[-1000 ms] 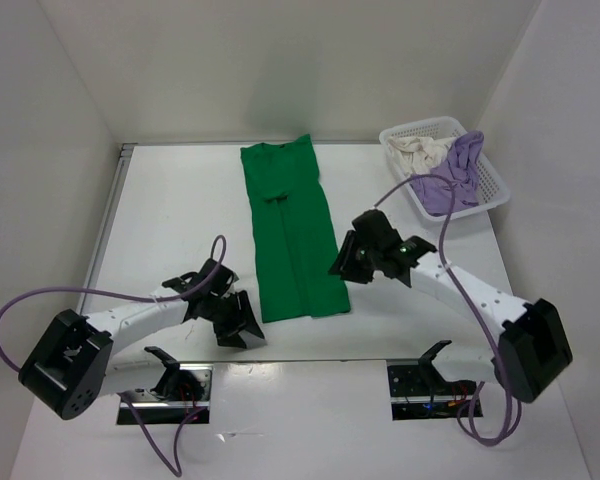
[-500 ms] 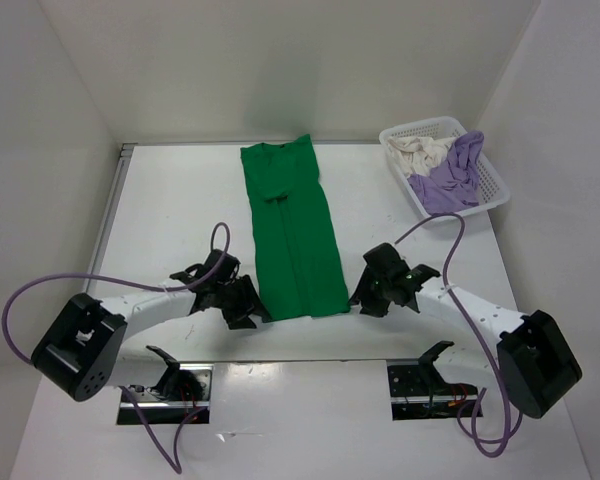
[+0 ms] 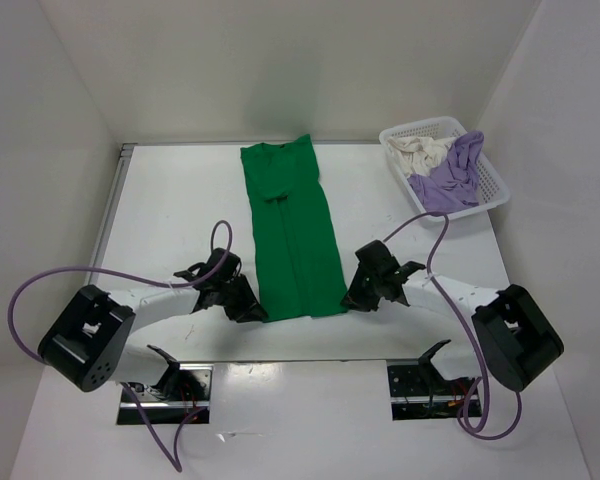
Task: Fold and stack the t-shirts
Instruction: Grab the bottom of the folded rectangular tshirt with both arms
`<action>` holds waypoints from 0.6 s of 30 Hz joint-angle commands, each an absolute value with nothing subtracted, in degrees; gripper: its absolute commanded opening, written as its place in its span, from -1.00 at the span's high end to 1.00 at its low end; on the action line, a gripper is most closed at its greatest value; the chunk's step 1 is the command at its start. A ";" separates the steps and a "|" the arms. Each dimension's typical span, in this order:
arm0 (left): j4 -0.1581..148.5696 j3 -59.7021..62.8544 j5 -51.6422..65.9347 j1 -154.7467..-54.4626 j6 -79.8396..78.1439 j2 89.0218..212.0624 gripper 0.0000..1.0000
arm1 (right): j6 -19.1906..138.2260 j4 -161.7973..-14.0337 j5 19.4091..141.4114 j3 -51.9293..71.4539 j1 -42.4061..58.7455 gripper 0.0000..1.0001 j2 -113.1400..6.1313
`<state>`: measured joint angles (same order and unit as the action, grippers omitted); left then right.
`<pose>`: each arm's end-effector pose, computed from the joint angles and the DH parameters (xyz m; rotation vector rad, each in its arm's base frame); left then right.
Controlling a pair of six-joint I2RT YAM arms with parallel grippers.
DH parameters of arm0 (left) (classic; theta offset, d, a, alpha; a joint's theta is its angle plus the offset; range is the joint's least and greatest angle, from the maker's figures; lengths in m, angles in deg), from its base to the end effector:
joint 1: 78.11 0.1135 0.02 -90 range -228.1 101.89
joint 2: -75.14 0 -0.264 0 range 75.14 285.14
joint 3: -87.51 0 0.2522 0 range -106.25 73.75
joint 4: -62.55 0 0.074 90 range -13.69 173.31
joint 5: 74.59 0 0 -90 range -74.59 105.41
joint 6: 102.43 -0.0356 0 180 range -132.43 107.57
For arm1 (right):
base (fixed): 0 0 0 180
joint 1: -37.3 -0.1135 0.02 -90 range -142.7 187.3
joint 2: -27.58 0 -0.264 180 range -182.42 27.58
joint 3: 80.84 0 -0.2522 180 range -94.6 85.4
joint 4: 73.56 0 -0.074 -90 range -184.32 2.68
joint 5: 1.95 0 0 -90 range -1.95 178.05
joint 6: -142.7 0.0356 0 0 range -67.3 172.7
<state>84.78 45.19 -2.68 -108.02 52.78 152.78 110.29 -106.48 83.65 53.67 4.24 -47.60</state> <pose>0.1914 -0.1228 0.1346 -0.7370 2.7510 -0.9166 0.1845 0.1234 0.1466 0.5703 2.7468 0.5619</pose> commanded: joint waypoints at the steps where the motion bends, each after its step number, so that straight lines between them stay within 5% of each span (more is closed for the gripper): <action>1: 83.43 43.60 -1.47 -107.81 53.31 153.45 0.44 | 109.83 -102.44 82.87 54.02 4.43 0.42 -47.75; 5: 83.43 43.60 -1.47 -107.81 52.79 153.45 0.79 | 109.83 -103.58 82.87 54.54 4.43 0.81 -47.14; 9: 86.84 42.82 -2.96 -107.81 49.81 152.75 1.00 | 113.34 -106.20 82.07 55.07 0.41 1.00 -45.20; 18: 100.82 46.93 -13.77 -107.81 48.66 140.01 1.00 | 121.96 -117.27 83.12 53.33 -10.08 1.00 -32.38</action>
